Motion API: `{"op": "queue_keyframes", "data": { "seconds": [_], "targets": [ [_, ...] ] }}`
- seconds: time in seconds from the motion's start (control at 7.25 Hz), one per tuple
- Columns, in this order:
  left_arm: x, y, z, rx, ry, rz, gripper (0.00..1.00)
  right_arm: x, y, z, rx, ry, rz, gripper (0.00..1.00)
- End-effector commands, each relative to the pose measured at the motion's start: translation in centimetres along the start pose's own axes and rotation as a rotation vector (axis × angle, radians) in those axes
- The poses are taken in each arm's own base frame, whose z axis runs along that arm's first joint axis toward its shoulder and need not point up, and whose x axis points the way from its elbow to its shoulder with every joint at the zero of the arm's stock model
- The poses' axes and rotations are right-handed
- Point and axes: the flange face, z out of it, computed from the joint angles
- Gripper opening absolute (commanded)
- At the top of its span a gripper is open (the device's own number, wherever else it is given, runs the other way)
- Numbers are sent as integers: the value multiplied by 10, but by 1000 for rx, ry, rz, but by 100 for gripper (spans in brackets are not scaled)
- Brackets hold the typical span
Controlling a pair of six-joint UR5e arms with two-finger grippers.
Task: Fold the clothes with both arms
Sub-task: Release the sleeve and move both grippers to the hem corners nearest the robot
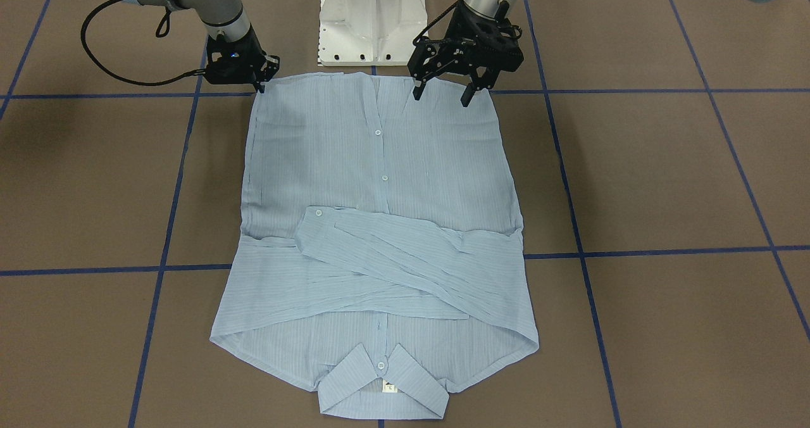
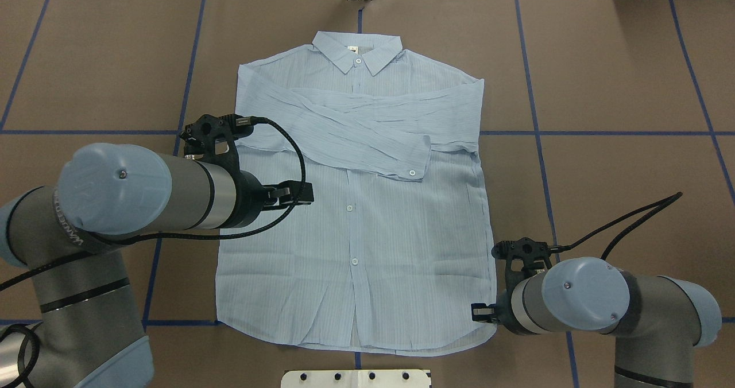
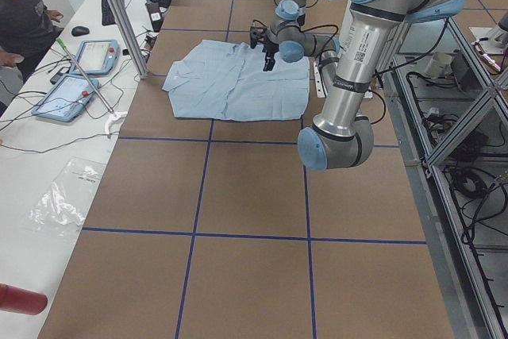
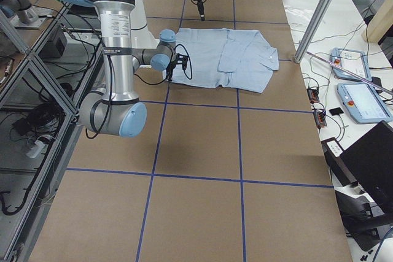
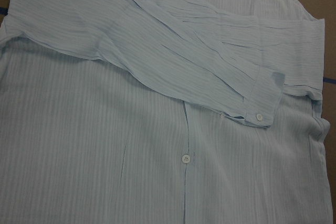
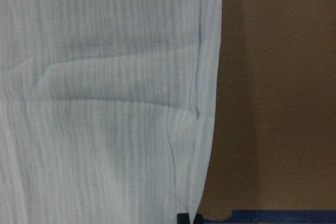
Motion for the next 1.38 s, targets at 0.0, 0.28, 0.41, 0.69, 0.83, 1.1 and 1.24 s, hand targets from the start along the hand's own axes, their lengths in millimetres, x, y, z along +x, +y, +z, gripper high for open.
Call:
{"op": "queue_keyframes", "data": {
  "seconds": [0.0, 0.28, 0.41, 0.69, 0.83, 1.1, 1.24],
  "targets": [
    [-65, 14, 25, -30, -126, -22, 99, -8, 0, -10, 24, -27, 26, 0],
    [-102, 40, 43, -79, -207, -11, 94, -13, 1, -13, 24, -43, 27, 0],
    [-115, 62, 52, -116, -238, 2, 89, -17, 1, -14, 23, -51, 25, 0],
    [-115, 103, 64, -172, -258, -35, 67, -21, 0, -18, 27, -61, 24, 0],
    [-118, 116, 73, -191, -277, -21, 64, -22, -1, -20, 29, -66, 25, 0],
    [-123, 118, 80, -194, -295, -20, 59, -24, 0, -25, 28, -77, 23, 0],
    [-123, 119, 80, -196, -295, -18, 57, -25, 0, -27, 29, -81, 22, 0]
  ]
}}
